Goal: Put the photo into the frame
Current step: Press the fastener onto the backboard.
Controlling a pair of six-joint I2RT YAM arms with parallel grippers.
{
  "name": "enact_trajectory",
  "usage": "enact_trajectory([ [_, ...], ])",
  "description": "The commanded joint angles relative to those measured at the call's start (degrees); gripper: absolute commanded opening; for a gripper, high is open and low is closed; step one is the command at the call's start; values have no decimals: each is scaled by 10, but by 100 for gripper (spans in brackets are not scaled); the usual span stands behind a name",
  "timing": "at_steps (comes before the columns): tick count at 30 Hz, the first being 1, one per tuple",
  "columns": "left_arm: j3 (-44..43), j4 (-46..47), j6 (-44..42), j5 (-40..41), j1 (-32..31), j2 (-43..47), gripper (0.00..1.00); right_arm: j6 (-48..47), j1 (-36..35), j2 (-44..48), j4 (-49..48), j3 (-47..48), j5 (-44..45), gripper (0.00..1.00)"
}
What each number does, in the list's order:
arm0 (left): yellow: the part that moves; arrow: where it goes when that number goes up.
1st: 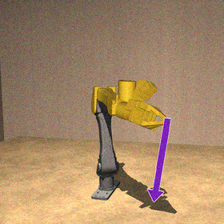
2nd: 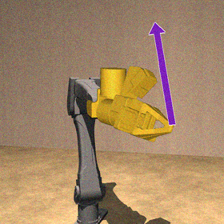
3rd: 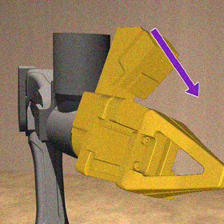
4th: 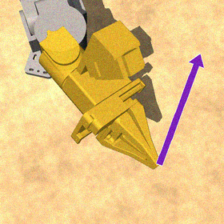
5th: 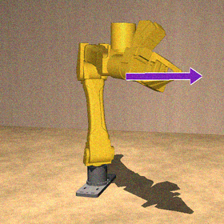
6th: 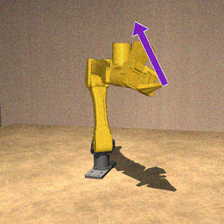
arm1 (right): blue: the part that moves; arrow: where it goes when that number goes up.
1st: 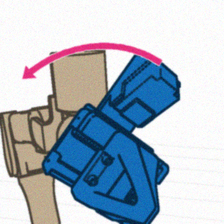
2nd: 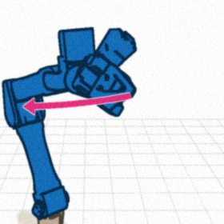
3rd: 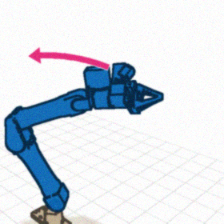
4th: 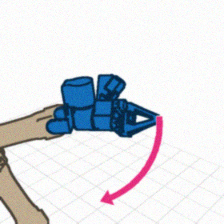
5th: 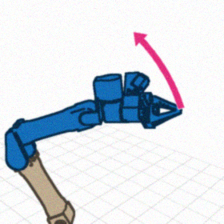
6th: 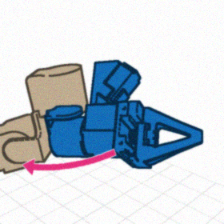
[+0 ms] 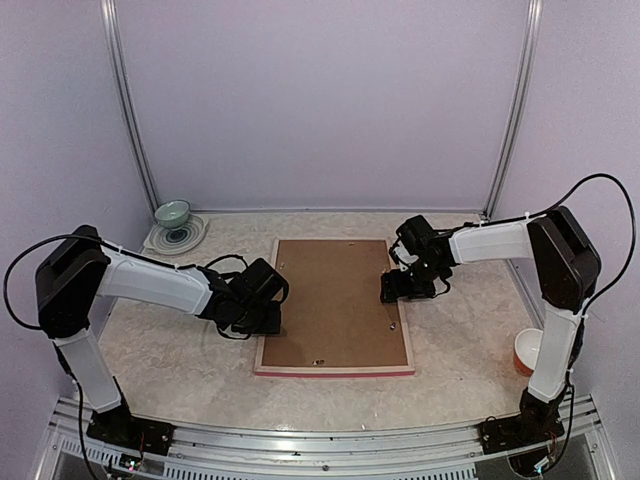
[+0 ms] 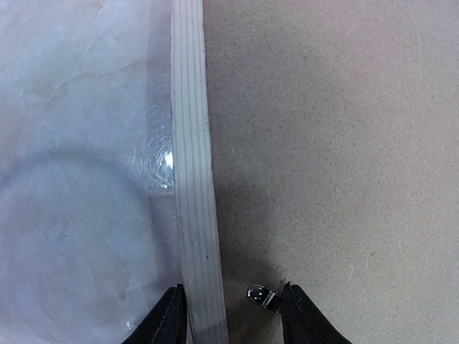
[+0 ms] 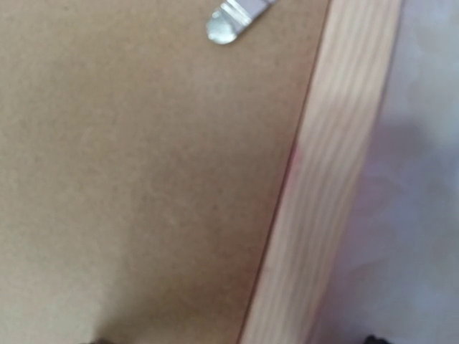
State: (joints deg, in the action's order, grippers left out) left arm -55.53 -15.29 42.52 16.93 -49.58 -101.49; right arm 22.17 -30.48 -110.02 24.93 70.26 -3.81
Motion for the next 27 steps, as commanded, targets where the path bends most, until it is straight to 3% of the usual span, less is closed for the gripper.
enact_trajectory([
  [1,0,4,-7,-1,-1,-11,46,5,0,-11,-3,-9,-2,80],
  [27,43,8,8,-10,-2,20,41,3,0,-9,4,-1,-4,80],
])
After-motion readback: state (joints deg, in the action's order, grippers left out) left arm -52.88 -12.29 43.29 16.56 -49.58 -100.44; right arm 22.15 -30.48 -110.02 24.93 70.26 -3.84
